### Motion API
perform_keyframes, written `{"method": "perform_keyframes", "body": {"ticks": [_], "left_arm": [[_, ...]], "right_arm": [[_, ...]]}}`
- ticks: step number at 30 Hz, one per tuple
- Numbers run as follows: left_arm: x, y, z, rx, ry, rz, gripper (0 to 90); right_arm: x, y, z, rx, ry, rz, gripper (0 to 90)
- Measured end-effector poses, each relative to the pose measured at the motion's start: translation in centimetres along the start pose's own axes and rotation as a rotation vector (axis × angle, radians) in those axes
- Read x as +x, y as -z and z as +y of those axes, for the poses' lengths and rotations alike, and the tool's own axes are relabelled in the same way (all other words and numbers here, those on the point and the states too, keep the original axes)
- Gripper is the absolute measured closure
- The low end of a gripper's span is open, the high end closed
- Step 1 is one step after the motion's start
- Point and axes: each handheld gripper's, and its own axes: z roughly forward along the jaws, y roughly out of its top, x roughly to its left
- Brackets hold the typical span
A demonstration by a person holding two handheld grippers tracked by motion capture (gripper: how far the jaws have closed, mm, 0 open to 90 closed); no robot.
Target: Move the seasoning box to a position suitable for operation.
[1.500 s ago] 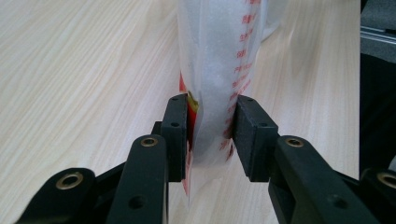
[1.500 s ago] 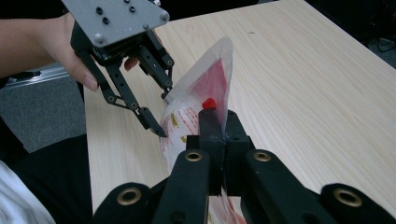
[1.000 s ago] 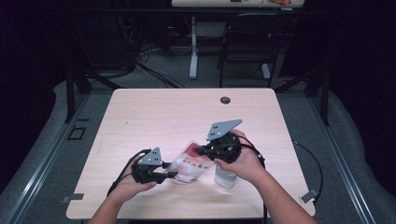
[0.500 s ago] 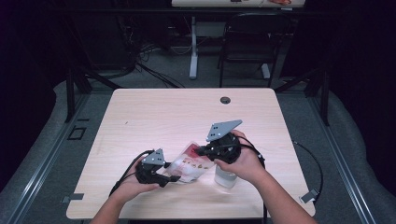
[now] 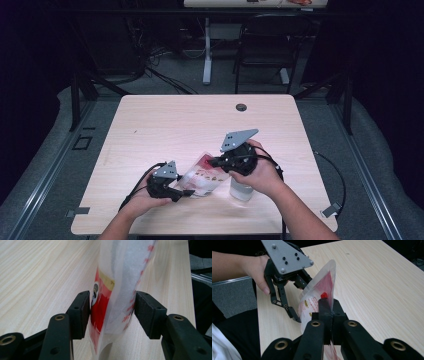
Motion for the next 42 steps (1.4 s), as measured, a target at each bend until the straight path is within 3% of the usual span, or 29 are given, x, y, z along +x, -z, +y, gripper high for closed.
{"method": "perform_keyframes", "body": {"ticks": [4,12,26,42], "left_arm": [[-0.2,0.1,0.1,0.007,-0.033,0.009,51.0],[-0.4,0.7,0.5,0.008,-0.05,0.026,54.9],[-0.8,1.9,1.8,0.072,-0.053,0.044,56.6],[-1.1,3.9,3.8,0.15,-0.097,0.048,57.7]], "right_arm": [[0.0,0.0,0.0,-0.001,-0.001,-0.001,90.0],[-0.1,0.3,-0.1,-0.015,-0.007,0.0,90.0],[-0.5,0.9,-0.6,-0.061,-0.022,0.01,89.9],[-0.5,1.9,-1.6,-0.114,-0.038,0.013,89.7]]}}
